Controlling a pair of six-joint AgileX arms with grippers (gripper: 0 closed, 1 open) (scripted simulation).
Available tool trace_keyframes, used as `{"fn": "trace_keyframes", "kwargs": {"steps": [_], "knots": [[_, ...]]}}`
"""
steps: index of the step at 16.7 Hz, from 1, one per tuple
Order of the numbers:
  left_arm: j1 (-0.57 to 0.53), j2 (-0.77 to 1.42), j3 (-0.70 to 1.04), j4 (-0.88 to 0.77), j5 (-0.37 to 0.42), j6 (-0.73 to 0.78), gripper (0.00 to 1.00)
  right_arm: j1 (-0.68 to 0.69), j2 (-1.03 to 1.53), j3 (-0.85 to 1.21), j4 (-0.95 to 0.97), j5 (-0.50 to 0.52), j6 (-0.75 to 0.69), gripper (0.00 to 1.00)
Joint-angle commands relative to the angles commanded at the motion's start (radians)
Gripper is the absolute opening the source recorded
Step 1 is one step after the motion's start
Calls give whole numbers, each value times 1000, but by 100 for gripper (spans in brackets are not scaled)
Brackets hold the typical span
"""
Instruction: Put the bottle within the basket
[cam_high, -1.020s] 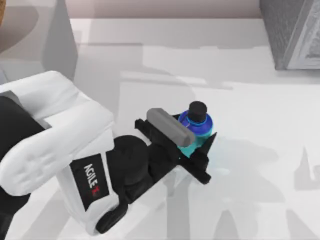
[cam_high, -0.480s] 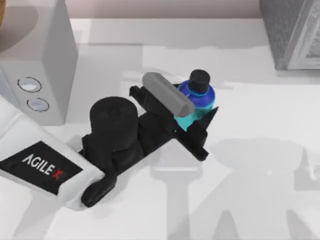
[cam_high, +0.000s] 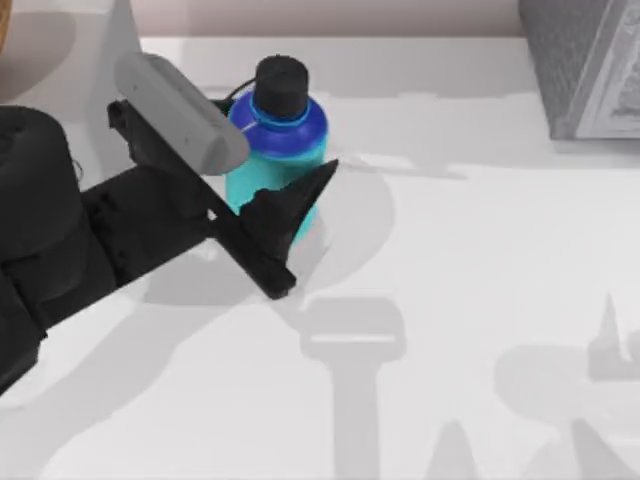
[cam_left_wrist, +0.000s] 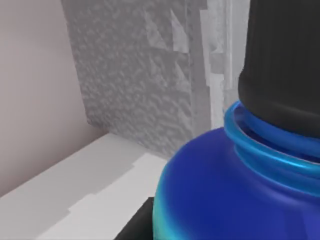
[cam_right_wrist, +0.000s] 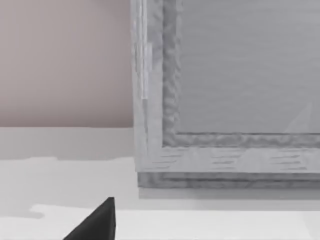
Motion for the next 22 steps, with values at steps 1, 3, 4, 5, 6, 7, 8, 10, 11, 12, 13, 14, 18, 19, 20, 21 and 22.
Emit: {"fn": "trace_keyframes", "kwargs": {"steps": [1, 3, 4, 5, 6, 7, 8, 10, 11, 12, 13, 14, 18, 19, 20, 21, 22], "knots": [[19, -112, -16, -98, 13, -2, 0, 0, 0, 0, 0, 0, 0, 100], [56, -335, -49, -288, 35, -11, 0, 0, 0, 0, 0, 0, 0, 100], [73, -442, -65, -378, 45, -18, 0, 0, 0, 0, 0, 0, 0, 100], [90, -546, -80, -463, 54, -27, 0, 0, 0, 0, 0, 0, 0, 100], [105, -643, -94, -542, 62, -36, 0, 0, 0, 0, 0, 0, 0, 100], [118, -733, -107, -616, 70, -46, 0, 0, 0, 0, 0, 0, 0, 100], [130, -813, -119, -682, 77, -56, 0, 0, 0, 0, 0, 0, 0, 100], [150, -941, -137, -791, 89, -75, 0, 0, 0, 0, 0, 0, 0, 100], [157, -990, -144, -833, 94, -83, 0, 0, 0, 0, 0, 0, 0, 100], [163, -1028, -150, -866, 98, -90, 0, 0, 0, 0, 0, 0, 0, 100], [168, -1055, -153, -891, 101, -95, 0, 0, 0, 0, 0, 0, 0, 100], [170, -1072, -156, -905, 102, -98, 0, 0, 0, 0, 0, 0, 0, 100], [171, -1079, -157, -911, 103, -100, 0, 0, 0, 0, 0, 0, 0, 100], [168, -1076, -154, -909, 102, -97, 0, 0, 0, 0, 0, 0, 0, 100], [168, -1076, -154, -909, 102, -97, 0, 0, 0, 0, 0, 0, 0, 100], [178, -1068, -145, -912, 102, -98, 0, 0, 0, 0, 0, 0, 0, 100], [198, -1051, -126, -918, 106, -97, 0, 0, 0, 0, 0, 0, 0, 100]]}}
